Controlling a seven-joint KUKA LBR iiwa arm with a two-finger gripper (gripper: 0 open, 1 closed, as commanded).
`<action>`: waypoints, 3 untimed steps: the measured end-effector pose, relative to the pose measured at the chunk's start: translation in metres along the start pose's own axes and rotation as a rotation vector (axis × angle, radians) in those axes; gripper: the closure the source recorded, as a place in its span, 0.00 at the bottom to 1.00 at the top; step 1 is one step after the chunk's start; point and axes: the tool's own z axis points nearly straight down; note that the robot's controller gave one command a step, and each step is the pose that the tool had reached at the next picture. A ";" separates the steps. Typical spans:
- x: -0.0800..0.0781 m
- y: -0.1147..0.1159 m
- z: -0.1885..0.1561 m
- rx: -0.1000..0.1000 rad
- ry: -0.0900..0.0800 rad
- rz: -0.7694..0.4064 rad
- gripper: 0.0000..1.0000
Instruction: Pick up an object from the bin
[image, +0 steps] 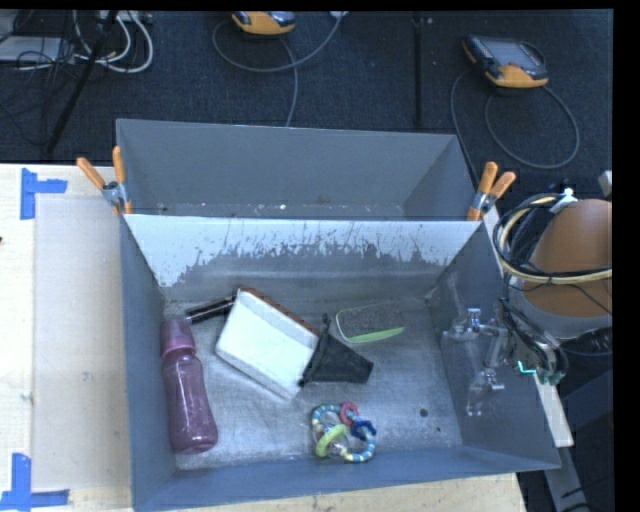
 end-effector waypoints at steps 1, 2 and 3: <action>-0.002 0.000 -0.003 0.002 -0.006 -0.004 0.00; -0.030 0.067 0.004 0.003 -0.008 -0.136 0.00; -0.051 0.086 0.015 0.000 -0.009 -0.147 0.00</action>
Offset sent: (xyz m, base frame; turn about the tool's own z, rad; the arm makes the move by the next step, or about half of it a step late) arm 0.0418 0.0962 -0.0062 -0.1924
